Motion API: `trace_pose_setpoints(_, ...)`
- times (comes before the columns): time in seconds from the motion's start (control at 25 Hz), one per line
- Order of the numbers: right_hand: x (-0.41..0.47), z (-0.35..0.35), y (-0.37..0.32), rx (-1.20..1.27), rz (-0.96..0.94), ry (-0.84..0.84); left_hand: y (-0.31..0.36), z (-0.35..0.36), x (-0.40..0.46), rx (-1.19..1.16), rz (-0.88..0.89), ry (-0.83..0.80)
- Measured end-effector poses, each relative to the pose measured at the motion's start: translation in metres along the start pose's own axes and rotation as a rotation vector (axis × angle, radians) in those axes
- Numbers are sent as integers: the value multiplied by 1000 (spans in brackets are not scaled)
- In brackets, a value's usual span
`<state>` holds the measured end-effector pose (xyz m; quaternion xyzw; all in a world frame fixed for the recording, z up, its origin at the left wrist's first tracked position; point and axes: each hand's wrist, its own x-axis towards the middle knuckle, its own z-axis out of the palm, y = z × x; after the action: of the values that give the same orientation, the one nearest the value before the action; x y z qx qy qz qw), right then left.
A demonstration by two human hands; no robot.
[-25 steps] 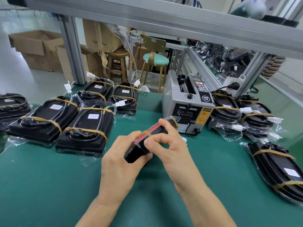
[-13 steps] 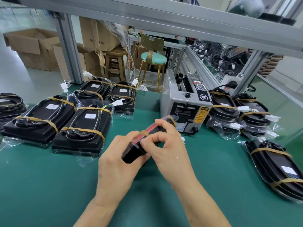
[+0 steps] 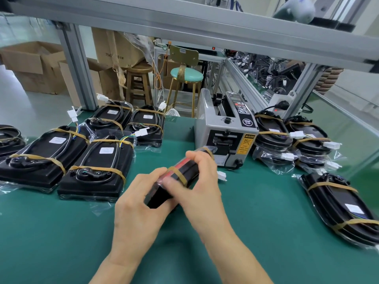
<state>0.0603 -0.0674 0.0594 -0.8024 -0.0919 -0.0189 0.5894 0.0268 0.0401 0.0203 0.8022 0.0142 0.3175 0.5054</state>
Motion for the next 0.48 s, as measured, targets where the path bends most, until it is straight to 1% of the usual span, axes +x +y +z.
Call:
trace_pose_setpoints(0.16, 22, -35, 10, -75, -33, 23, -7, -15, 6, -52, -7, -56)
trace_pose_setpoints(0.2, 33, -48, 15, -108, -28, -13, -10, -22, 9, -82, -29, -80)
trace_pose_setpoints(0.28, 51, -66, 27, -160, -11, -144, -15, -37, 14, -153, -105, -156)
trace_pose_setpoints(0.36, 64, -69, 38, -122, -3, -248, -15, -47, 20, -185, -193, -224)
trace_pose_setpoints(0.4, 68, -67, 41, -92, 5, -285, -12, -50, 23, -120, -196, -231)
trace_pose_setpoints(0.44, 70, -66, 44, -59, 23, -310, -7, -50, 26, 20, -123, -213)
trace_pose_setpoints(0.48, 72, -64, 46, -25, 38, -315, 2, -48, 29, 197, -8, -194)
